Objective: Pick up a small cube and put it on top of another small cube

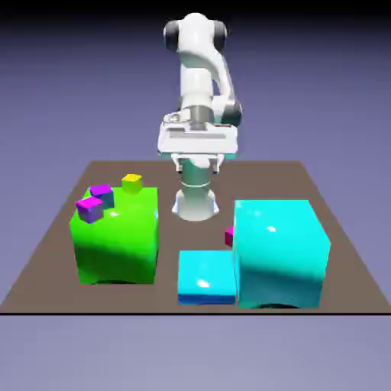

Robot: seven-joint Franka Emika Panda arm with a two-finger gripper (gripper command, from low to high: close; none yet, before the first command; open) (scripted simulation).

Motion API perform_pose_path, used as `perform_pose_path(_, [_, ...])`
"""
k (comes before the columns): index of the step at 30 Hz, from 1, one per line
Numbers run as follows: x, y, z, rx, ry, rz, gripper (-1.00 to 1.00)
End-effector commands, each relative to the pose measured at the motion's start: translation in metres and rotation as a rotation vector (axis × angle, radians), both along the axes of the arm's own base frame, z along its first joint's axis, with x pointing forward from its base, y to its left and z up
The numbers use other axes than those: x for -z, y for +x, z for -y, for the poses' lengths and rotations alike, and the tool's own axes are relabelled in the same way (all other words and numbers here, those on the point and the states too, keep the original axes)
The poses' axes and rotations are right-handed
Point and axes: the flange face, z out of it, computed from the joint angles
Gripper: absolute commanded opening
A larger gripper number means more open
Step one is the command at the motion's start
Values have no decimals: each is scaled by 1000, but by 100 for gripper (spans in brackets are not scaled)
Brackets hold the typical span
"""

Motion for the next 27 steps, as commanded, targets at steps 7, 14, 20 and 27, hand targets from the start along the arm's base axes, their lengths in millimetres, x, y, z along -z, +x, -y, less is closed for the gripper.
perform_pose_path(7, [5, -16, -79, 47, 135, -72, 0])
perform_pose_path(14, [27, -45, -152, 111, 237, -167, 0])
perform_pose_path(20, [57, -78, -206, 184, 300, -259, 0])
perform_pose_path(27, [104, -122, -255, 296, 344, -367, 0])
